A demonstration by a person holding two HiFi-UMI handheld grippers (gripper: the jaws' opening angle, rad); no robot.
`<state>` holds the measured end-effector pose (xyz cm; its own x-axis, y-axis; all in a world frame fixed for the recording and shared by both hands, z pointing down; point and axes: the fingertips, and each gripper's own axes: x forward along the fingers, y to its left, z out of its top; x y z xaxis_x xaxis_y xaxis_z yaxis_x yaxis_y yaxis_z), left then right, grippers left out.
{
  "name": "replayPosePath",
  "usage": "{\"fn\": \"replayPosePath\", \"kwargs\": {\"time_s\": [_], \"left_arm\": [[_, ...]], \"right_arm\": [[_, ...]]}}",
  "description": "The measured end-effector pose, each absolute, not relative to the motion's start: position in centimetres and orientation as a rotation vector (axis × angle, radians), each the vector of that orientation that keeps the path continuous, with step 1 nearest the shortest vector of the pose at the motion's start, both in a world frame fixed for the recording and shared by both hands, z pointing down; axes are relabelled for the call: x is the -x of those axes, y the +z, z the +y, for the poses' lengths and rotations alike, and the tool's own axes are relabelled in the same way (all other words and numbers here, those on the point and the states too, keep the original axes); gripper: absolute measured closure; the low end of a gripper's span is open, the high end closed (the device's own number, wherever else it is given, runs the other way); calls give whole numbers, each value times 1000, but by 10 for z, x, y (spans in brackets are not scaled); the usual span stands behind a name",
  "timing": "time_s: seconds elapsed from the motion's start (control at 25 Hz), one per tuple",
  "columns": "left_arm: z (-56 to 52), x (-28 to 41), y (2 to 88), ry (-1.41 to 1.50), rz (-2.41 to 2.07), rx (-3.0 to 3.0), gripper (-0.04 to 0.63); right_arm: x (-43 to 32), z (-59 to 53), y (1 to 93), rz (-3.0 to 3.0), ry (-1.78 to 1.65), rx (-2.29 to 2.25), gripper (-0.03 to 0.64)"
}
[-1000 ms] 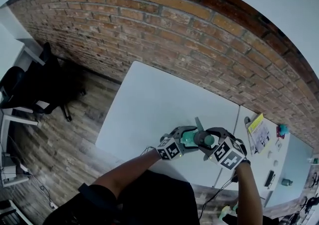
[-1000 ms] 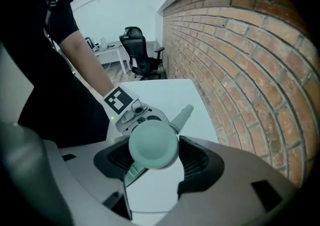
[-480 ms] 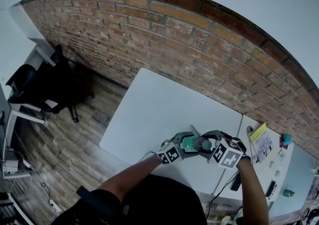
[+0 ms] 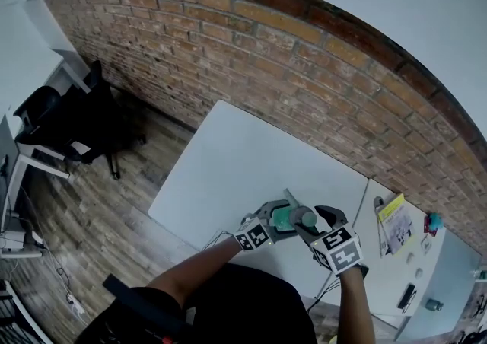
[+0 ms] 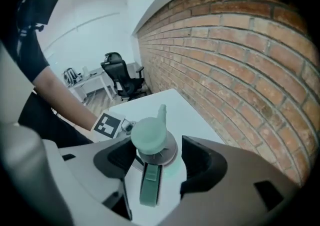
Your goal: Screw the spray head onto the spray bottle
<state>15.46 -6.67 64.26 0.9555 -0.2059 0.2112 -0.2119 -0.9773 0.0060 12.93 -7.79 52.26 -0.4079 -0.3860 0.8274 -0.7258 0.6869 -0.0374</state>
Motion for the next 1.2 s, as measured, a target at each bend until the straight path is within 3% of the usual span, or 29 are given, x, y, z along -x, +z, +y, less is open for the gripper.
{"fn": "replayPosePath", "kwargs": {"time_s": [0.52, 1.2], "left_arm": [[-67, -157, 635, 316, -391, -3092, 200], [-67, -155, 644, 329, -381, -3078, 199]], "right_arm": [[-124, -82, 539, -1992, 493, -1107, 353], [-120, -71, 541, -2130, 161, -391, 348]]}}
